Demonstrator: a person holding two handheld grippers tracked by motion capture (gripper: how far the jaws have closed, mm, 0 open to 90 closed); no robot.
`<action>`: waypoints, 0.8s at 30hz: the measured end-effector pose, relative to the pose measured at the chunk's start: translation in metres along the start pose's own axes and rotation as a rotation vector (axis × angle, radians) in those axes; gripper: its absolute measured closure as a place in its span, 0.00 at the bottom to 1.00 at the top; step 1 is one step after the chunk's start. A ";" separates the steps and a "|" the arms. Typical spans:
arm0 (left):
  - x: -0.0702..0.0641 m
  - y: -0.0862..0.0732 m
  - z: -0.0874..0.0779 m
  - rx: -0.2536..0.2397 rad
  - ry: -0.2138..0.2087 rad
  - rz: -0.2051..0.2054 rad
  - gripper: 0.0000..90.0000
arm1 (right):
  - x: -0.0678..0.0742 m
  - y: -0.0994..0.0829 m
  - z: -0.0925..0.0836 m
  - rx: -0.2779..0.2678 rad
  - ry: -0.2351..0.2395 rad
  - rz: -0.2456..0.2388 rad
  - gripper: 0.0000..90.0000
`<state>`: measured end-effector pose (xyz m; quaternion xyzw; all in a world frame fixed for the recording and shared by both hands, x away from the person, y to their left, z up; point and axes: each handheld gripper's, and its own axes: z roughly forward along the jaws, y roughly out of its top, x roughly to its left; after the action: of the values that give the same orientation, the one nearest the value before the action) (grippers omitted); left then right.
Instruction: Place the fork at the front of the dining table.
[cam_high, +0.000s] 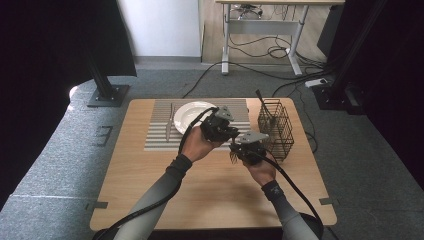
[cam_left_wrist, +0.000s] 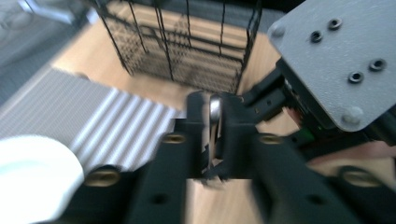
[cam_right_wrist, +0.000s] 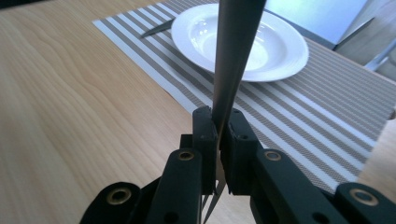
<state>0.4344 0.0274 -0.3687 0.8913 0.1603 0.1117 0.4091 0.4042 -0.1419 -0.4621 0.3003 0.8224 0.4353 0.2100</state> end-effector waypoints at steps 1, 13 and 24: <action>0.000 0.000 0.000 0.000 0.000 0.000 0.72 | 0.000 0.000 0.000 0.000 0.000 0.000 0.93; -0.009 -0.043 -0.009 -0.043 0.113 -0.072 0.15 | -0.008 -0.003 0.001 0.042 -0.035 0.039 0.93; -0.035 -0.120 -0.014 -0.019 0.096 -0.144 0.00 | -0.015 -0.005 0.006 0.064 -0.044 0.068 0.93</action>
<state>0.3743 0.0981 -0.4541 0.8671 0.2424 0.1263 0.4164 0.4169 -0.1509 -0.4685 0.3439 0.8204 0.4090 0.2033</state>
